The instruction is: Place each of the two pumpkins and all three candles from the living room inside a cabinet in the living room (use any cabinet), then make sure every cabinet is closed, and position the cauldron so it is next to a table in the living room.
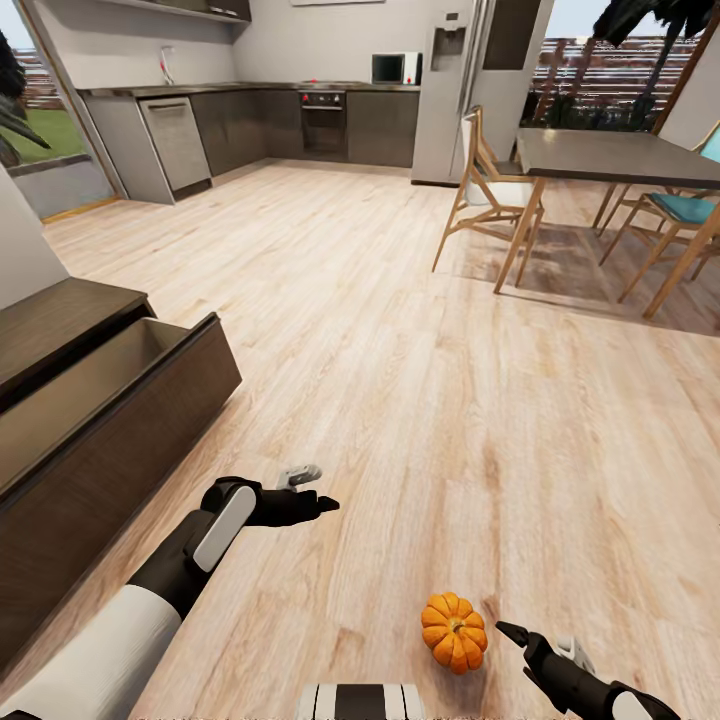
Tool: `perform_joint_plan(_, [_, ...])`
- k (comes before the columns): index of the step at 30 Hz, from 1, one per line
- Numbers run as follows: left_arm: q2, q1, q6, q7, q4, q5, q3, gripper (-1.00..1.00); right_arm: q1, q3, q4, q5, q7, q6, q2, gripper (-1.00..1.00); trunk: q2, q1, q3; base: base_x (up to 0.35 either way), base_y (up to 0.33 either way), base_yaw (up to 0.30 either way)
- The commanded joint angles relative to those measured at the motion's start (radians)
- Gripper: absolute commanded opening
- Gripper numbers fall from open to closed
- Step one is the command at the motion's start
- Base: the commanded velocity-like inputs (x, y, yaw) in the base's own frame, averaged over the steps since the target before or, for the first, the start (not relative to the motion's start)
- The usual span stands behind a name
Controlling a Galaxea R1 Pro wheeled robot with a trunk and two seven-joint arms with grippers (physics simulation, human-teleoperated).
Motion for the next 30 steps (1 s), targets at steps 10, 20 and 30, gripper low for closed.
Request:
perform_joint_plan(10, [0.001,-0.001,0.002,0.003,-0.016,0.004,-0.002,1.00,0.000,-0.002,0.006,-0.005,0.042,-0.046,0.000,1.00,-0.003,0.004,-0.040,0.000,0.000,0.000])
perform_joint_plan(20, [0.001,-0.001,0.002,0.003,-0.026,0.004,-0.002,1.00,0.000,-0.001,0.007,-0.004,0.067,-0.053,0.000,1.00,-0.005,0.009,-0.078,0.000,0.000,0.000])
perform_joint_plan(30, [0.001,-0.001,0.003,-0.001,-0.028,0.004,-0.001,1.00,0.000,0.000,0.007,-0.004,0.080,-0.054,0.000,1.00,-0.006,0.011,-0.101,0.000,0.000,0.000])
